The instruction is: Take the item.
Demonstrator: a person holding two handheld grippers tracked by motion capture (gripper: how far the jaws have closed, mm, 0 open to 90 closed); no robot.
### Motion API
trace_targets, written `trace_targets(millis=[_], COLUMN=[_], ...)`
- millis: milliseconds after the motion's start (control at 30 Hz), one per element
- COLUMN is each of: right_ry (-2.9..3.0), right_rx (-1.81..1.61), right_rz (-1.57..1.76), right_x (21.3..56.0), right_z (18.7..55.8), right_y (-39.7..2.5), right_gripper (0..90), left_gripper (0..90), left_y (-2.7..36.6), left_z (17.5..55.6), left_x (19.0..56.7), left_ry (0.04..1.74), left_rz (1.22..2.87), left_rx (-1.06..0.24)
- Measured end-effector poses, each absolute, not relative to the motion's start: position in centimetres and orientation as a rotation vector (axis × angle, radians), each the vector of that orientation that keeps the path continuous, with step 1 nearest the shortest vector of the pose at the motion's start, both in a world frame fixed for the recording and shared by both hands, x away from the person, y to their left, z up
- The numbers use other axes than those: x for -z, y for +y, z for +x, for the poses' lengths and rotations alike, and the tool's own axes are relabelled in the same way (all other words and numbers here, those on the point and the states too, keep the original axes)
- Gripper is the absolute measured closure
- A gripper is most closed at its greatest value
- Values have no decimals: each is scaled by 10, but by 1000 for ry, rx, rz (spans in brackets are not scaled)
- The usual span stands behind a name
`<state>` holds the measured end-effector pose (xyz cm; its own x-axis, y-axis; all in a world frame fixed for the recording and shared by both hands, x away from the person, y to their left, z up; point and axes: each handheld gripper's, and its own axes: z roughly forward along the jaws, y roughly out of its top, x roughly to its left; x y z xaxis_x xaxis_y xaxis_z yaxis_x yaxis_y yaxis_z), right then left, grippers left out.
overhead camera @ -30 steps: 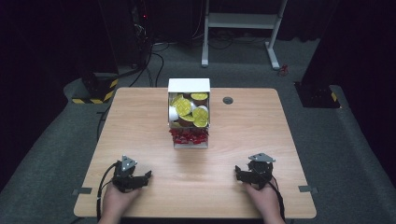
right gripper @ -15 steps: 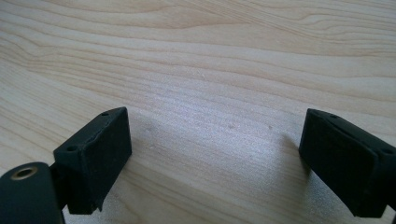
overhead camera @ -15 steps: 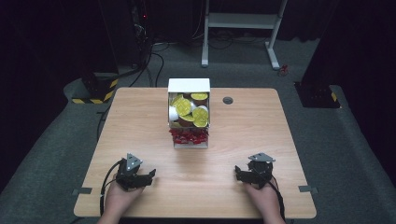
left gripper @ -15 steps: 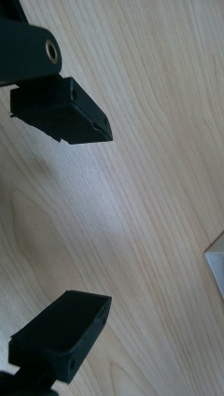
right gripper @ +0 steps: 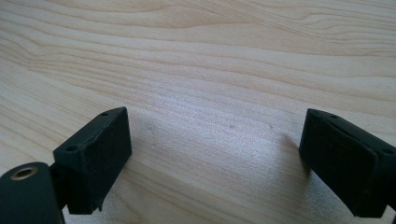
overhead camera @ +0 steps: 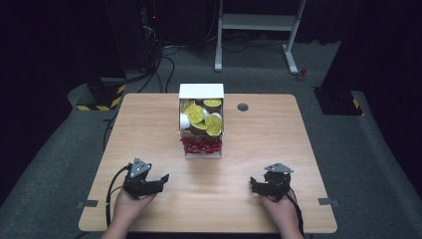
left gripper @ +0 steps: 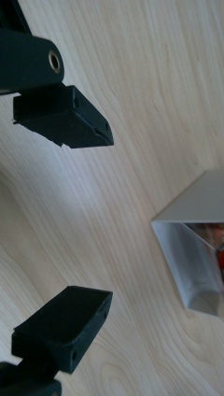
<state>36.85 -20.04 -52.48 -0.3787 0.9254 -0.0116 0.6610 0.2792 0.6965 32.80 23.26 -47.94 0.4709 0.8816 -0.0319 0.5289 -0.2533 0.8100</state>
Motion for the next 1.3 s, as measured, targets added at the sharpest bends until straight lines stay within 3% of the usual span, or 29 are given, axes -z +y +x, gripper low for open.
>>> trace_targets(millis=[1300], right_ry=[2171], right_rx=[-874], right_rz=[1387], right_x=[525], right_z=[358], right_y=[-211], right_gripper=[92], left_gripper=[238], left_y=[183], left_z=[371], left_x=[438], left_ry=[1081], left_rz=[1896], left_rx=[-588])
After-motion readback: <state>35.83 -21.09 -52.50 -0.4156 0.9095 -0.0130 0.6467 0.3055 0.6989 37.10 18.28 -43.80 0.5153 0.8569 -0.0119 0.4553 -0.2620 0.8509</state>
